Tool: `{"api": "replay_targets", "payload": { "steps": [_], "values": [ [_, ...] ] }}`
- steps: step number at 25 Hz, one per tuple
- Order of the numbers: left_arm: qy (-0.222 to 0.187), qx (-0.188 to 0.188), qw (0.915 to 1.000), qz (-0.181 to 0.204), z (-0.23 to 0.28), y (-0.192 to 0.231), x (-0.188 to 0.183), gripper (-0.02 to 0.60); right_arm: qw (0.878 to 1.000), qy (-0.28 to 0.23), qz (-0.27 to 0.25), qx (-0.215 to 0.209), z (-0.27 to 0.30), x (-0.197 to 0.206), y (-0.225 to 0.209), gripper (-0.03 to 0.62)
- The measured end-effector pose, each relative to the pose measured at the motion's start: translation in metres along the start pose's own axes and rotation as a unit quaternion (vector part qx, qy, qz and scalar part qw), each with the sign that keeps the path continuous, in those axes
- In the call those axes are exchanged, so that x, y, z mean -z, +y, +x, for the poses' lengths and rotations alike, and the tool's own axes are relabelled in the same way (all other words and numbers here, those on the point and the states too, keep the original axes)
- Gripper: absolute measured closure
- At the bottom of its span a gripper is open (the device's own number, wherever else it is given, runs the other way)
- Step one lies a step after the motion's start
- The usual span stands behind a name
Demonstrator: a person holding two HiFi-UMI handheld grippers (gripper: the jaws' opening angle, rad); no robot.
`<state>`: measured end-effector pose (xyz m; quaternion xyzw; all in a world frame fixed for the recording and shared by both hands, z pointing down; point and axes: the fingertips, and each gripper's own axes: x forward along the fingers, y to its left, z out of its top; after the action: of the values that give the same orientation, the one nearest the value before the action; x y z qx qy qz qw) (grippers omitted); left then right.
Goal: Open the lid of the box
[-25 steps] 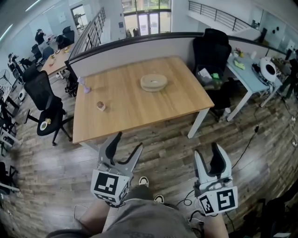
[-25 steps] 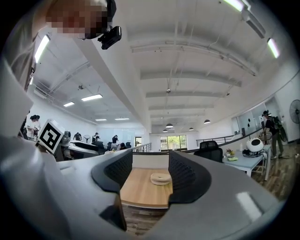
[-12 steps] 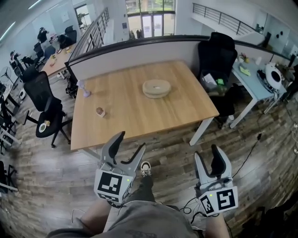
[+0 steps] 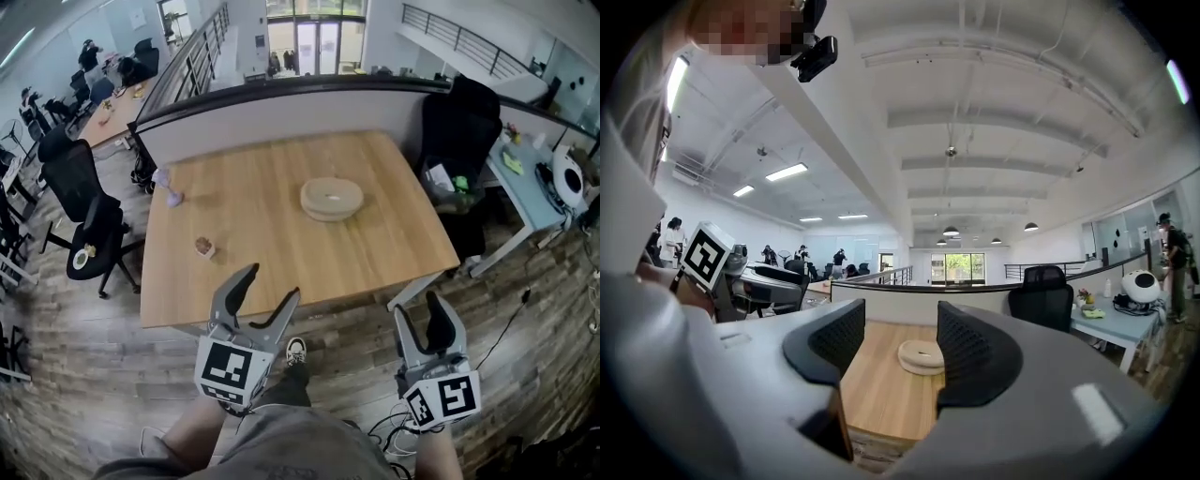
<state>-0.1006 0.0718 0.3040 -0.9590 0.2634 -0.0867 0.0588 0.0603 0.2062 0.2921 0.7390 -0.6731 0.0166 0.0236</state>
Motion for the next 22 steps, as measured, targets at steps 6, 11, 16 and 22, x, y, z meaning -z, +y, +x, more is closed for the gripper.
{"api": "replay_targets", "payload": {
  "steps": [6, 11, 16, 22],
  "values": [
    [0.019, -0.004, 0.9997, -0.011, 0.059, 0.069, 0.01, 0.299, 0.999, 0.028, -0.008, -0.019, 0.1, -0.001, -0.005, 0.368],
    [0.032, -0.007, 0.9993, -0.016, 0.106, 0.123, 0.022, 0.299, 0.998, 0.045, -0.01, -0.031, 0.178, 0.005, -0.006, 0.368],
    [0.041, -0.006, 0.999, -0.017, 0.145, 0.157, 0.024, 0.299, 0.997, 0.061, -0.013, -0.038, 0.234, 0.009, -0.018, 0.368],
    [0.051, -0.008, 0.9985, -0.021, 0.179, 0.181, 0.033, 0.299, 0.996, 0.077, -0.01, -0.053, 0.282, 0.02, -0.024, 0.368]
  ]
}}
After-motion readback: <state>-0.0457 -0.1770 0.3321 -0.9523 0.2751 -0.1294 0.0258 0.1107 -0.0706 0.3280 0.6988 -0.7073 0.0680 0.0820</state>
